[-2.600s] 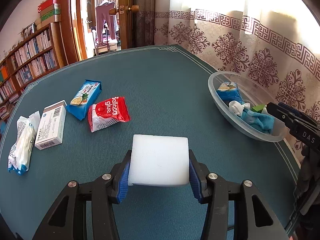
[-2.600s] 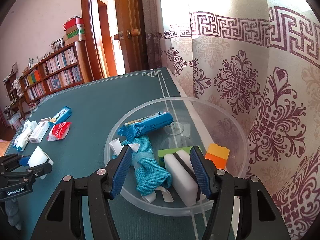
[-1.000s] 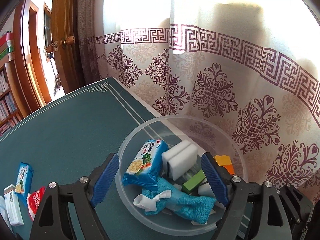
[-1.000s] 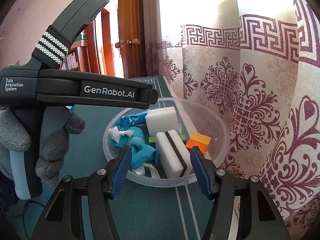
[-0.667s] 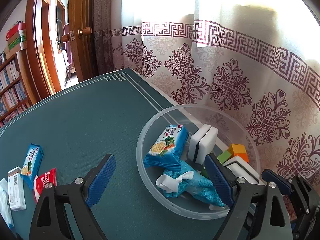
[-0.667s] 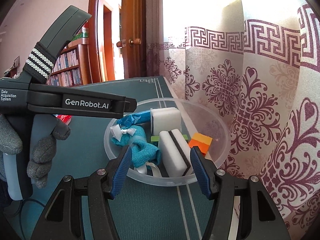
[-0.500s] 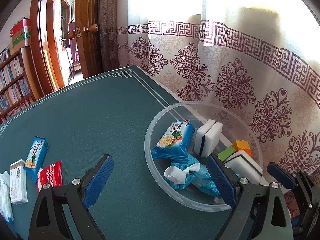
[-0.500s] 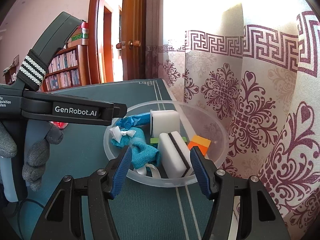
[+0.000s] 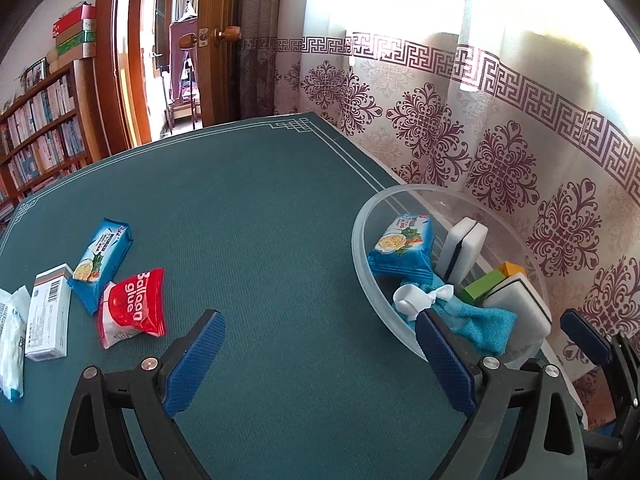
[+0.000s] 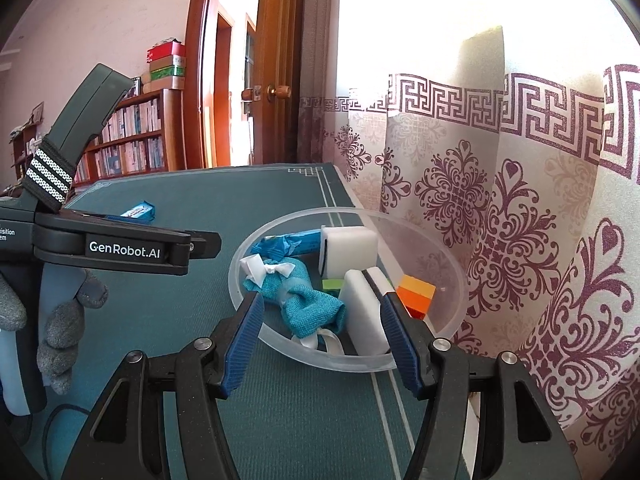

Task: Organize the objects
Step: 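Move left tool toward the white medicine box while right tool withdraws from the bowl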

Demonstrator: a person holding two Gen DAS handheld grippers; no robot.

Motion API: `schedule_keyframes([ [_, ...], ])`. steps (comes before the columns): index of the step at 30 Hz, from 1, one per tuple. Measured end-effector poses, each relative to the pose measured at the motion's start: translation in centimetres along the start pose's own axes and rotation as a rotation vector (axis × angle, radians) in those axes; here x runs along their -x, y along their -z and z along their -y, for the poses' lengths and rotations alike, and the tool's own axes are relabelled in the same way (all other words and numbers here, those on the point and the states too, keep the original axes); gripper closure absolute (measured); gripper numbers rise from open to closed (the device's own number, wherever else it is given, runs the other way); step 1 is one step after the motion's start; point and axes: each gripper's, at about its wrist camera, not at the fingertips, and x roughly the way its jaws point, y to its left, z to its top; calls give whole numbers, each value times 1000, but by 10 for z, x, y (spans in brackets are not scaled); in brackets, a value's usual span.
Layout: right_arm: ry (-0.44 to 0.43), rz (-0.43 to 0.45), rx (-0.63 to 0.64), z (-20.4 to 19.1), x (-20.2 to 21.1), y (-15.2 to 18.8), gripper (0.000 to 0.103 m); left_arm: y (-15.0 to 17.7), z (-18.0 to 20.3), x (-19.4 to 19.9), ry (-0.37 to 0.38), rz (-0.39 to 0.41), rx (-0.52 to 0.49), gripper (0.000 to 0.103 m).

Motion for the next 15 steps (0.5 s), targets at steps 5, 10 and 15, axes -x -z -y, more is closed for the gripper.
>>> schedule_keyframes([
  [5, -25, -12, 20, -12, 0, 2, 39, 6, -18, 6, -24, 4, 36, 5],
  [10, -45, -17, 39, -26, 1, 3, 38, 13, -38, 12, -51, 9, 69, 5],
  [15, -73, -34, 55, -40, 0, 6, 36, 21, -62, 15, -84, 5, 108, 5],
])
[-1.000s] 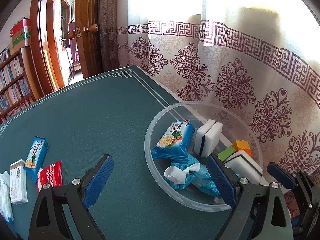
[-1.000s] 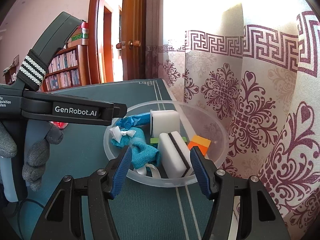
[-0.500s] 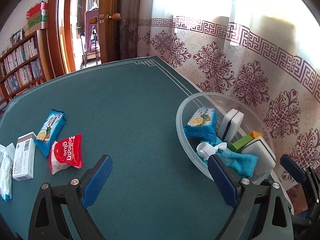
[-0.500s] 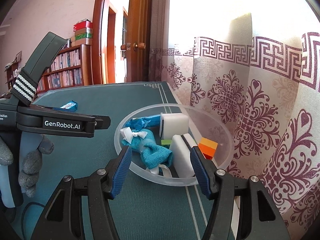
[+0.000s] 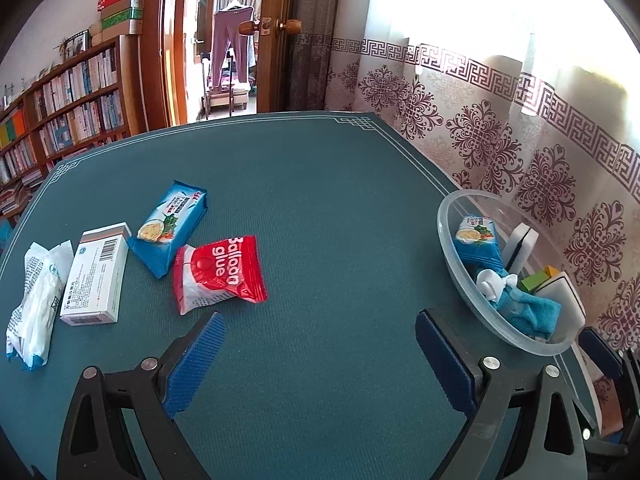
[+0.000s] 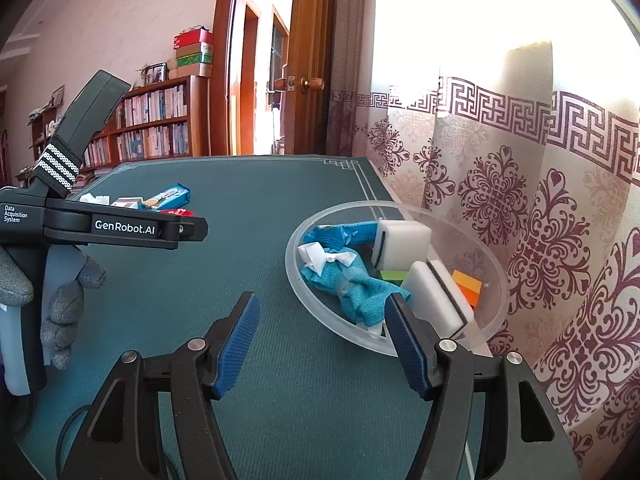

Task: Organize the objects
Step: 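Move left tool toward the white medicine box while right tool withdraws from the bowl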

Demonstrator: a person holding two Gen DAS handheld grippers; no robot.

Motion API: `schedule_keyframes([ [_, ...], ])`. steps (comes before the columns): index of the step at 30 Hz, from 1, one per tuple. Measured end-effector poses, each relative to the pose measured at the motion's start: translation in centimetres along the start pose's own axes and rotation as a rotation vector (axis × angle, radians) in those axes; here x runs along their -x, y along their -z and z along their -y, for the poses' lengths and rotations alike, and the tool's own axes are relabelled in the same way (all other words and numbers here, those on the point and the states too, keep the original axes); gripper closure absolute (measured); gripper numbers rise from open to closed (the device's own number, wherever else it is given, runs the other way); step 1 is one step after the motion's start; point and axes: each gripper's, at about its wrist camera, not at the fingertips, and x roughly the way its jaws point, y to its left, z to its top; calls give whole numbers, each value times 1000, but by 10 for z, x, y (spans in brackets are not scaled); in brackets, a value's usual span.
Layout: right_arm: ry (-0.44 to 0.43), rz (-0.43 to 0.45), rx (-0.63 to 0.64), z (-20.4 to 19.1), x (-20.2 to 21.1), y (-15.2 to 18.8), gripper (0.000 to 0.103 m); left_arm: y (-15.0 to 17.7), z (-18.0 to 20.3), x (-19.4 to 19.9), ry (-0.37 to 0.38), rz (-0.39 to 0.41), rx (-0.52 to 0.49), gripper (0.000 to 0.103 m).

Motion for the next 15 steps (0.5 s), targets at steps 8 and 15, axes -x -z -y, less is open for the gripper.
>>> schedule_keyframes([
  [8, -59, -37, 40, -27, -6, 1, 36, 5, -45, 6, -67, 6, 68, 5],
  [15, -121, -71, 65, -47, -14, 0, 35, 6, -86, 10, -131, 14, 131, 4],
])
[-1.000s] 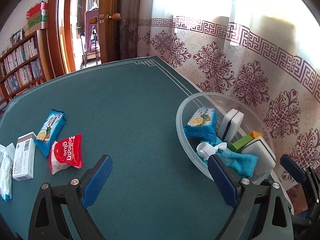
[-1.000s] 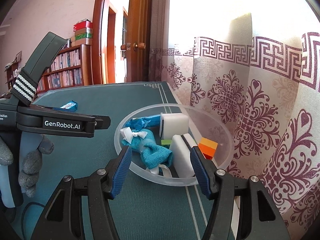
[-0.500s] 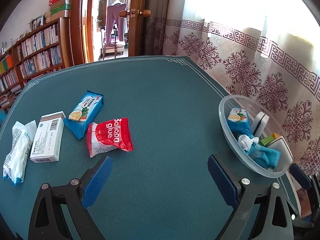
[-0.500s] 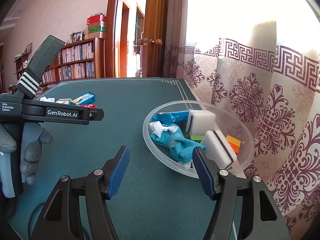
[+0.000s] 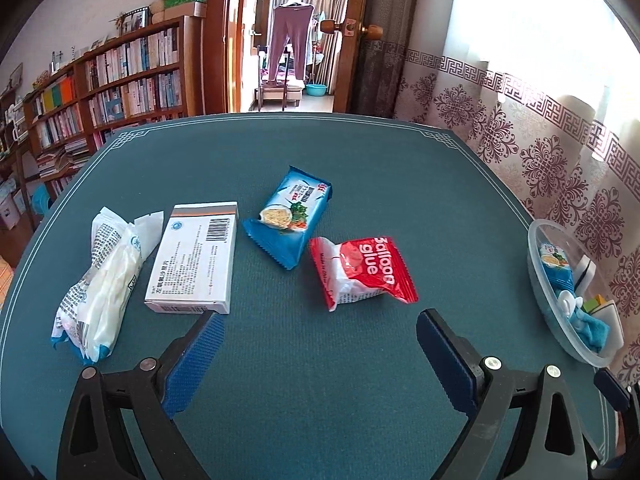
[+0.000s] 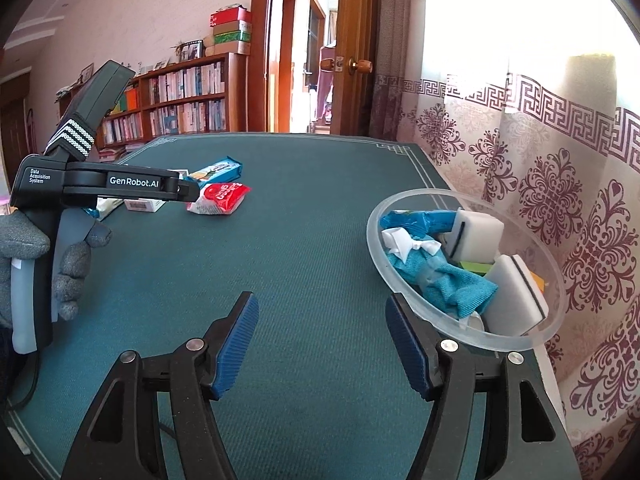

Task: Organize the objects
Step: 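Move left tool toward the white medicine box while right tool withdraws from the bowl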

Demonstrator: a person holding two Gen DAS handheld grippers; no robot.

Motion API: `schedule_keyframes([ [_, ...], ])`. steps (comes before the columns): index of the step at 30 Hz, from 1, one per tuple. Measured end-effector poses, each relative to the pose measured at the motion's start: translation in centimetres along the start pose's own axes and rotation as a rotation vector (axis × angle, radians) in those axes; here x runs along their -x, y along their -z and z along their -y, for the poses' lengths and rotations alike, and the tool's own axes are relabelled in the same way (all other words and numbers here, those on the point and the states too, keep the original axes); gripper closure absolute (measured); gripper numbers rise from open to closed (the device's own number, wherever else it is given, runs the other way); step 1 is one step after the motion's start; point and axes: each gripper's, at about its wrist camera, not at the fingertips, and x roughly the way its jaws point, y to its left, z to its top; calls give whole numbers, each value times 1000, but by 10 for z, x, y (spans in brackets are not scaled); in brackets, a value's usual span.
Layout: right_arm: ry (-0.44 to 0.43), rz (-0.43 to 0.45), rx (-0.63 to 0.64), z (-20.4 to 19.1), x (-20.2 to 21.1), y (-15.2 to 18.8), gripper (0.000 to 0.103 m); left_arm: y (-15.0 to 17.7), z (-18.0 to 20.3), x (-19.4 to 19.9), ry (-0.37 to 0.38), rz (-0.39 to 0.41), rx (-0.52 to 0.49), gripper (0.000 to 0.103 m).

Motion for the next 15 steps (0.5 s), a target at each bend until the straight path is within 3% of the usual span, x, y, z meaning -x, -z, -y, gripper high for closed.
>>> schedule_keyframes([
  [15, -69, -43, 2, -16, -15, -4, 35, -18, -65, -26, -114, -20, 108, 4],
])
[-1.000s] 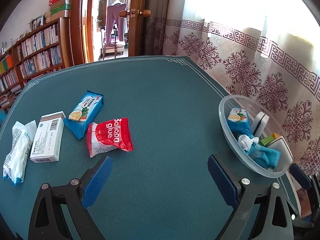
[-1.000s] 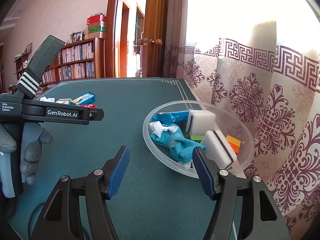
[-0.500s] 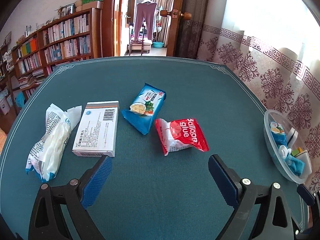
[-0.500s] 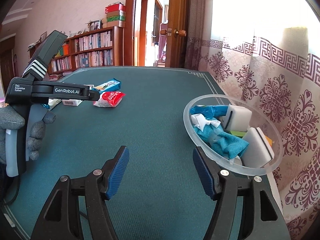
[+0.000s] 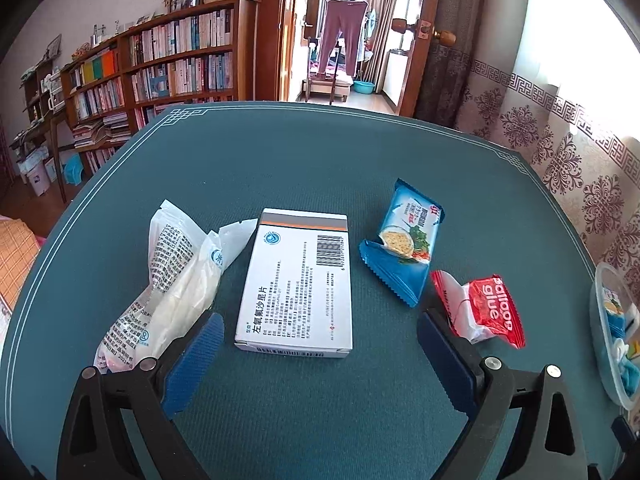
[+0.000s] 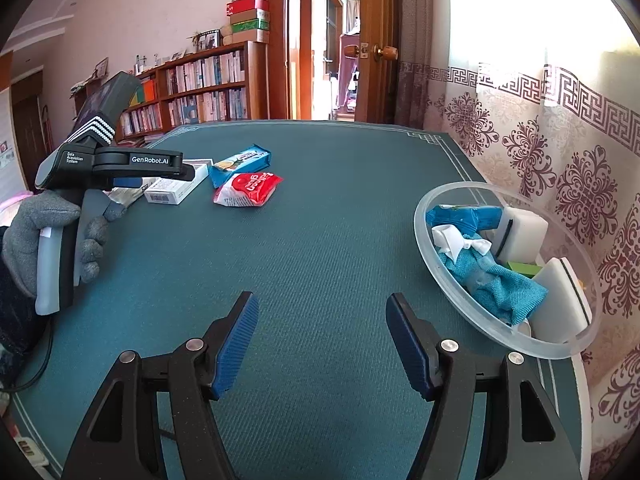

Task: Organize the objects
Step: 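Move left tool toward the white medicine box while right tool withdraws from the bowl, then grasp the white medicine box with left tool while right tool approaches the red glue pack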

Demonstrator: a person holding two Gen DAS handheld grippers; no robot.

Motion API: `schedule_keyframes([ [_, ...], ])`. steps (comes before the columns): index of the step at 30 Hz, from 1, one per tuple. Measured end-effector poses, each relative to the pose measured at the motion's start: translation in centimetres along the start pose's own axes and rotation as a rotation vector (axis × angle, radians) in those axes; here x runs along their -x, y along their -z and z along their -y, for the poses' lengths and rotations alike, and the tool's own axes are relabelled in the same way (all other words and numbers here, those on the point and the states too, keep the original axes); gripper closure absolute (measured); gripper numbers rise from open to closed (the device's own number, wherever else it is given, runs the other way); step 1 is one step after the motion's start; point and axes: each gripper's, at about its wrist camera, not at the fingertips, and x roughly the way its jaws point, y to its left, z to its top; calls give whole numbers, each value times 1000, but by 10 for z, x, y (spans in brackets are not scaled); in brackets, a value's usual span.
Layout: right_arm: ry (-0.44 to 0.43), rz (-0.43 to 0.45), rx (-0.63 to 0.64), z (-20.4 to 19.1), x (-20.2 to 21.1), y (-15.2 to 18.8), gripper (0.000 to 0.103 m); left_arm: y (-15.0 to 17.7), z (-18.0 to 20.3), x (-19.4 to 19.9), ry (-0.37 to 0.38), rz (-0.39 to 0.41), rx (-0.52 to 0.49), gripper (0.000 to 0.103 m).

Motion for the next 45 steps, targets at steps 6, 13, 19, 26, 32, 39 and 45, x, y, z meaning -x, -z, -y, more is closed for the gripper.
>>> schedule_keyframes([
  [6, -5, -12, -11, 1, -4, -1, 35, -4, -3, -8, -11, 32, -21, 4],
  [13, -7, -20, -16, 2, -7, -2, 35, -10, -2, -21, -40, 21, -71, 11],
  [19, -7, -27, -20, 1, -10, -2, 35, -14, -4, -30, -59, 10, -87, 16],
  [26, -20, -30, -27, -3, -17, -9, 35, -15, 1, -34, -64, 1, -117, 20],
  [32, -49, -36, -45, -9, -29, -22, 35, -13, 4, -33, -50, 4, -144, 37],
  [39, -70, -41, -60, -13, -44, -38, 35, -11, 4, -18, -14, 48, -147, 37],
  [45, -130, -53, -82, -16, -66, -61, 35, -9, 12, 8, 19, 110, -161, 37],
])
